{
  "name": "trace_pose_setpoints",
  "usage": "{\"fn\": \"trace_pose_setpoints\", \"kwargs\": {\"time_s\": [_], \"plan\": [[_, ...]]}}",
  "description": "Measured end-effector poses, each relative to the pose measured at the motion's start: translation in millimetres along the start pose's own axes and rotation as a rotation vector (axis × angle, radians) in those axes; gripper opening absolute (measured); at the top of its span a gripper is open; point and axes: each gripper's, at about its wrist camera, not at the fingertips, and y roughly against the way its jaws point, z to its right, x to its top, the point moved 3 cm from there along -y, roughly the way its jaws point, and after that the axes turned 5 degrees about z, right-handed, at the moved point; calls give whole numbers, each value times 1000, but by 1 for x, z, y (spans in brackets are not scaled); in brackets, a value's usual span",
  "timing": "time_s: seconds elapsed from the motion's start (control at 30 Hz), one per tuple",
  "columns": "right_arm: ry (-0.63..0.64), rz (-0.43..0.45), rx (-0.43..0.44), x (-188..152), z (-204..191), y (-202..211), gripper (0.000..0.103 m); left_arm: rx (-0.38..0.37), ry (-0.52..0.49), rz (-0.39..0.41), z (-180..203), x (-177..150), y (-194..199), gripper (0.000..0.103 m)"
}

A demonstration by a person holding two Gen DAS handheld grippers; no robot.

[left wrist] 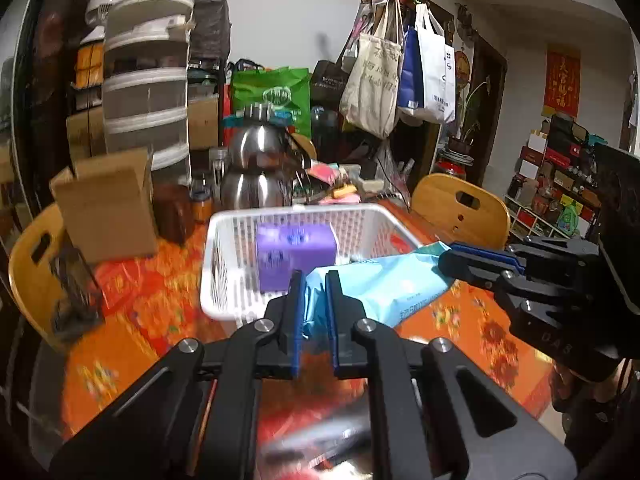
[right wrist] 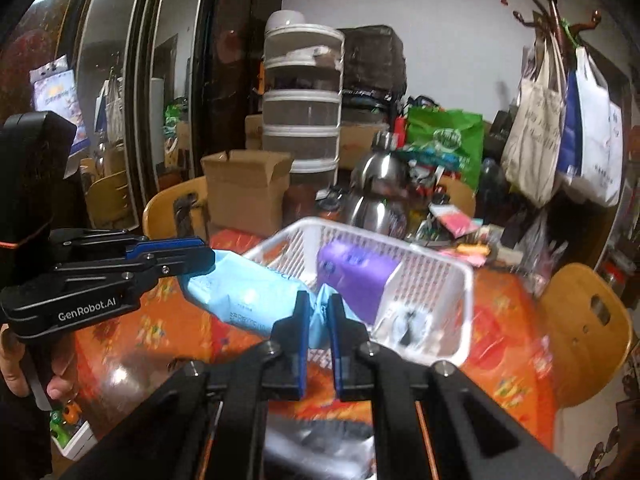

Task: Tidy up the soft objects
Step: 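Lift the light-blue package and lower it into the basket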

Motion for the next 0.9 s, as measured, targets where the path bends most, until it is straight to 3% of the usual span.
{"fn": "trace_pose_setpoints", "kwargs": {"time_s": [0.23, 0.4, 0.6, 0.9], "plan": [[-51, -45, -33, 44, 43, -37, 7, -4, -17, -18, -1, 73, -42, 9], [-92, -116, -53, 46, 68, -74, 7, 3, -19, -78, -5, 97, -94, 9], [-136, -179, -45, 30, 84, -106, 7, 14, 11, -157, -18, 90, -151, 9], [-138, -231, -35, 5, 89, -134, 7, 24, 55, -213, -30, 52, -184, 9]]}}
